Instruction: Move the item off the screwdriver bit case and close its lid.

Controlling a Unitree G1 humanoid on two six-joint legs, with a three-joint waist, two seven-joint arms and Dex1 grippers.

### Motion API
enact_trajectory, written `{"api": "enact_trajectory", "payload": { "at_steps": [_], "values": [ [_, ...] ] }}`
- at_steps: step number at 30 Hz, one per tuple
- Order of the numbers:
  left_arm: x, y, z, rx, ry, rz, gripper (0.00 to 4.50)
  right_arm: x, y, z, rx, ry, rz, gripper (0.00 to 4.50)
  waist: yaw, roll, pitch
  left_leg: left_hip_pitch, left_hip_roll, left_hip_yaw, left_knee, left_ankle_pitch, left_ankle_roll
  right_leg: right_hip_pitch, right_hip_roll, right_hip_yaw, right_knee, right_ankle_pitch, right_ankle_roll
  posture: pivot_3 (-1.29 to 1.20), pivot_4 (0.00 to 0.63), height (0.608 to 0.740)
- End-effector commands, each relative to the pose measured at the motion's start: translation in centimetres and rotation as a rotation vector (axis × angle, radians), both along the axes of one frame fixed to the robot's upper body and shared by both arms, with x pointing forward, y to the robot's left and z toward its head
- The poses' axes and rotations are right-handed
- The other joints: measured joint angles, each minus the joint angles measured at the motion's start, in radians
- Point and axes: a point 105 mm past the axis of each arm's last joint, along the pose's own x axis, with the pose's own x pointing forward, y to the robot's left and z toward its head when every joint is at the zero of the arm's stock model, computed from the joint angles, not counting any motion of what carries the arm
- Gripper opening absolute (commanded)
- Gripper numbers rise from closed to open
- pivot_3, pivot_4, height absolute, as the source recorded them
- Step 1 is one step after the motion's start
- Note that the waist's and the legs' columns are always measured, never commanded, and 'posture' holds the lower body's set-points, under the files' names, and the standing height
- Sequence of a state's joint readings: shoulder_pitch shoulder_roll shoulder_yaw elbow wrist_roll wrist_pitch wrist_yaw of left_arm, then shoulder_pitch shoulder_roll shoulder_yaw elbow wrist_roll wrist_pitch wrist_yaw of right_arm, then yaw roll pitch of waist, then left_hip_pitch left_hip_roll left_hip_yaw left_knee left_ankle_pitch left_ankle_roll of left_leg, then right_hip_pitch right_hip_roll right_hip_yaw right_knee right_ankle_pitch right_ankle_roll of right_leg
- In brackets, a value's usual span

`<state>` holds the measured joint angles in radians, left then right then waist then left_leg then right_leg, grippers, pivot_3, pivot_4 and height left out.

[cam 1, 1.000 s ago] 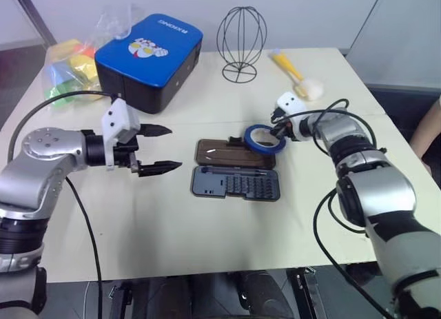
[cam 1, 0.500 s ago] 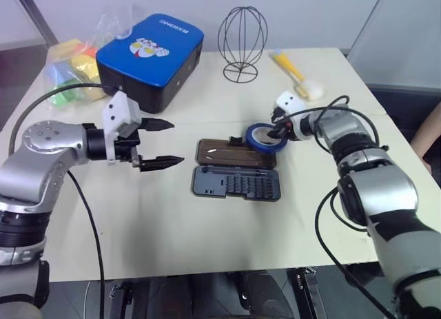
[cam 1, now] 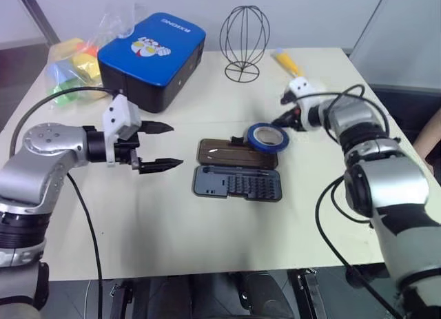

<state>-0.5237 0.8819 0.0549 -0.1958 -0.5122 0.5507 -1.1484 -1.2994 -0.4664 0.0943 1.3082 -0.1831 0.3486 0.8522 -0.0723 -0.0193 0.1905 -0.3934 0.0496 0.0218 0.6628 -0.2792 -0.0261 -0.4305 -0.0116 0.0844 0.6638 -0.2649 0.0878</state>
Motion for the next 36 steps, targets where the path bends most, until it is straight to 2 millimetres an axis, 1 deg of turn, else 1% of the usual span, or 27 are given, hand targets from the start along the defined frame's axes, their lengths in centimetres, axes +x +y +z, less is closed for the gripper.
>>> {"api": "enact_trajectory", "payload": {
  "at_steps": [1,9,15,18,21,28,29,31,36],
  "values": [
    [-0.5,0.3,1.2,0.007,-0.059,0.001,4.5,0.3,-0.6,-0.2,-0.12,-0.053,0.016,1.75,-0.002,0.0,0.0,0.0,0.0,0.0,0.0,0.0,0.0,0.0,0.0,0.0,0.0,0.0,0.0,0.0,0.15,0.737],
    [-0.6,0.3,1.2,0.012,-0.057,0.002,4.5,-0.2,-0.5,-1.9,-0.121,-0.004,0.033,1.75,-0.005,0.0,0.0,0.0,0.0,0.0,0.0,0.0,0.0,0.0,0.0,0.0,0.001,0.0,0.0,0.0,0.15,0.737],
    [-0.6,0.3,1.2,0.016,-0.06,0.001,4.5,-0.3,-0.1,-2.0,-0.103,0.006,0.036,1.75,-0.003,0.0,0.0,0.0,0.0,0.0,0.0,0.0,0.0,0.0,0.0,0.0,0.001,0.0,0.0,0.0,0.15,0.737],
    [-0.5,0.3,1.2,0.016,-0.063,0.002,4.5,-0.2,0.1,-2.3,-0.114,0.009,0.034,2.59,-0.003,0.0,0.0,0.001,0.0,0.0,0.0,0.0,0.0,0.0,0.0,0.0,0.001,0.0,0.0,0.0,0.15,0.737],
    [-0.5,0.3,1.3,0.015,-0.065,0.002,4.5,-0.3,0.2,-2.5,-0.125,0.012,0.038,4.0,-0.007,0.0,0.0,0.001,0.0,0.0,0.0,0.0,0.0,0.0,0.0,0.0,0.001,0.0,0.0,0.0,0.15,0.737],
    [-0.5,0.3,1.4,0.012,-0.07,0.006,4.5,-0.5,0.3,-3.3,-0.161,0.029,0.061,4.0,-0.018,0.0,0.0,0.001,0.0,0.0,0.0,0.0,0.0,0.001,0.001,0.0,0.001,0.0,0.0,0.0,0.15,0.737],
    [-0.5,0.3,1.4,0.011,-0.071,0.008,4.5,-0.5,0.3,-3.4,-0.16,0.031,0.064,3.77,-0.021,-0.001,0.0,0.001,0.0,0.0,0.0,0.0,0.0,0.001,0.001,0.0,0.001,0.0,0.0,0.0,0.15,0.737],
    [-0.5,0.4,1.5,0.01,-0.071,0.01,4.5,-0.6,0.4,-3.6,-0.162,0.038,0.076,3.11,-0.024,-0.001,0.0,0.001,0.0,-0.001,0.0,0.0,0.0,0.001,0.001,0.0,0.001,0.0,0.0,0.0,0.15,0.737],
    [-0.4,0.3,1.4,0.009,-0.068,0.008,4.5,-0.9,0.5,-3.7,-0.154,0.058,0.098,0.57,-0.025,-0.001,-0.001,0.002,0.0,-0.001,0.0,0.0,0.0,0.002,0.0,0.0,0.001,0.0,0.0,0.0,0.15,0.737]
  ]
}}
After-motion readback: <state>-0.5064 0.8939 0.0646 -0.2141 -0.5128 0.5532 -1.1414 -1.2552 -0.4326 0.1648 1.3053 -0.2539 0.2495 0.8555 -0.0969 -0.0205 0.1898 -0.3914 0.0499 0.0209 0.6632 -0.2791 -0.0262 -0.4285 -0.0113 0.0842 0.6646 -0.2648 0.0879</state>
